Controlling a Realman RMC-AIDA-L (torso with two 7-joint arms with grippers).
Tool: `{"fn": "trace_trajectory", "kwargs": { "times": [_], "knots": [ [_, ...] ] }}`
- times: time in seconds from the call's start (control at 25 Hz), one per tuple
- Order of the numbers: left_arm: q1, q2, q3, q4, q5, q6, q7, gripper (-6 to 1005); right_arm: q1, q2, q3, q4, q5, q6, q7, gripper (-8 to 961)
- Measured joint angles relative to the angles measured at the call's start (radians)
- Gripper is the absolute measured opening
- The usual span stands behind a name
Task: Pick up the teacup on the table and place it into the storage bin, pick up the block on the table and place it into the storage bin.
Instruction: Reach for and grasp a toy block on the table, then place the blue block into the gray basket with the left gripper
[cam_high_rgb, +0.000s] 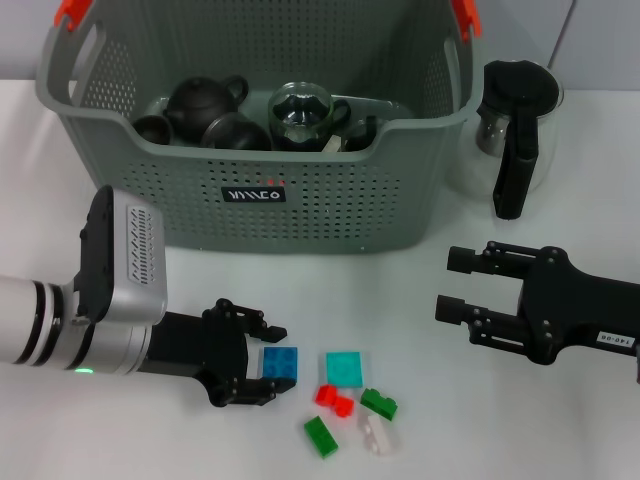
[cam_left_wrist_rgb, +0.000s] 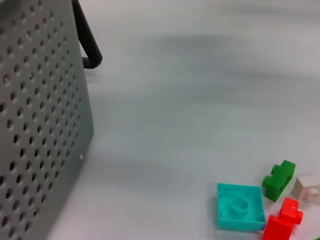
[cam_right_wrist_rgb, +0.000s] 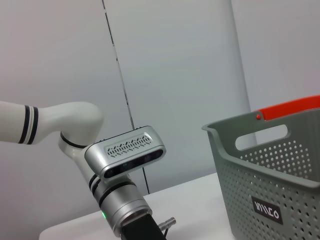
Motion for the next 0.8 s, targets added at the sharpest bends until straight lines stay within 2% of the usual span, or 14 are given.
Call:
{"fn": "trace_trajectory", "kwargs": {
  "times": [0.48, 0.8],
  "knots": [
    [-0.001, 0.001, 0.013, -0.001, 0.003, 0.003, -0.005, 570, 0.001, 0.0, 0.0, 0.0, 0.0, -0.001, 0.0, 641],
    [-0.023, 0.008, 0.012, -0.011, 0.029, 0.002, -0.093, 448, 0.003, 0.0, -0.001, 0.0, 0.0, -0.003, 0.0, 643]
  ]
}}
